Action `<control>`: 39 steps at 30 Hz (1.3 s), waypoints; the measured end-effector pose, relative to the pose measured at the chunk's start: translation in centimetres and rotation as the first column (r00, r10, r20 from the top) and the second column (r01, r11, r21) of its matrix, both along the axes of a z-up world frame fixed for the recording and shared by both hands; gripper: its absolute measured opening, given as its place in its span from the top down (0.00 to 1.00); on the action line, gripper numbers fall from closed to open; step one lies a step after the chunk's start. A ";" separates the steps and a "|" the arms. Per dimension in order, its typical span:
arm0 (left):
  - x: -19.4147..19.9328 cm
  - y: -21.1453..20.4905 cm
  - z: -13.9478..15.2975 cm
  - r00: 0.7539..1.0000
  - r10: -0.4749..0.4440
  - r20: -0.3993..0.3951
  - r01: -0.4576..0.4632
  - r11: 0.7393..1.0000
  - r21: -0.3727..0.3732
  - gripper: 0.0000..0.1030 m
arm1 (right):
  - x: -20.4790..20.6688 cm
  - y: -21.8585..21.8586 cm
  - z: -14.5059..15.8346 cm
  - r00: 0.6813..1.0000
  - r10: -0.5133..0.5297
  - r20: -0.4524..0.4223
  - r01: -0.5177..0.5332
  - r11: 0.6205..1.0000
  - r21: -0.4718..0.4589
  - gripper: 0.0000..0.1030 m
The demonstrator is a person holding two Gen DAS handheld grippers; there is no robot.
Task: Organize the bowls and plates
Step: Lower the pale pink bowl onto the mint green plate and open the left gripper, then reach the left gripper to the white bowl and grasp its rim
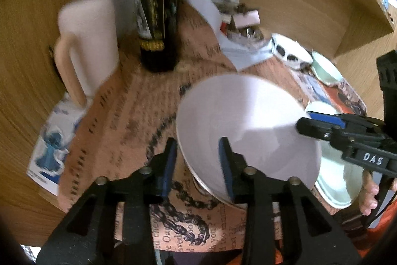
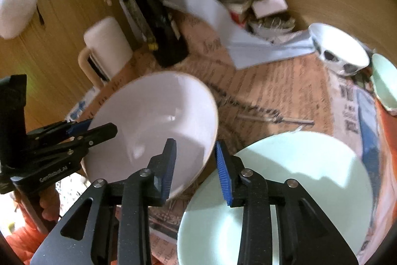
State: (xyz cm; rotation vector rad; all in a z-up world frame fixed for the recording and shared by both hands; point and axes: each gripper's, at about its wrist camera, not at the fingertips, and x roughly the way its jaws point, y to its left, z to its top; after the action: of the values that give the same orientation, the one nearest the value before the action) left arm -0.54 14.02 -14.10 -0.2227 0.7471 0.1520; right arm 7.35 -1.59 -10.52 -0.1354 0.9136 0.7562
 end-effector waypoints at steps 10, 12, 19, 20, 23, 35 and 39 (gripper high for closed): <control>-1.0 -2.6 7.0 0.970 -0.028 0.243 0.011 0.997 0.071 0.23 | 0.0 -5.9 6.1 0.967 -0.138 0.216 0.113 0.986 0.121 0.43; -0.6 -3.3 8.1 0.961 -0.044 0.274 0.024 0.997 0.075 0.15 | 0.4 -7.2 6.9 0.957 -0.169 0.237 0.138 0.980 0.142 0.40; 3.1 -6.3 10.7 0.950 -0.106 0.294 0.075 0.991 0.115 0.13 | 2.4 -11.1 8.5 0.925 -0.261 0.277 0.215 0.959 0.185 0.38; 4.0 -6.7 10.9 0.951 -0.115 0.288 0.085 0.990 0.114 0.13 | 2.8 -11.6 8.6 0.921 -0.272 0.280 0.225 0.956 0.190 0.38; 6.6 -7.9 11.3 0.957 -0.128 0.261 0.101 0.988 0.113 0.13 | 3.8 -13.0 8.9 0.910 -0.300 0.288 0.247 0.947 0.204 0.38; 17.3 -11.4 10.3 0.984 -0.144 0.102 0.128 0.981 0.143 0.13 | 10.3 -15.4 8.2 0.896 -0.347 0.277 0.308 0.935 0.176 0.38; 20.9 -12.5 9.8 0.986 -0.157 0.049 0.148 0.978 0.150 0.13 | 12.7 -15.4 7.1 0.906 -0.343 0.246 0.312 0.937 0.159 0.38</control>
State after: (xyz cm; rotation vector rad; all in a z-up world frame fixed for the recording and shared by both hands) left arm 20.38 1.50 -4.29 -0.0298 0.6867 0.0535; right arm 20.08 -17.03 -3.43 0.0198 0.6081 0.4596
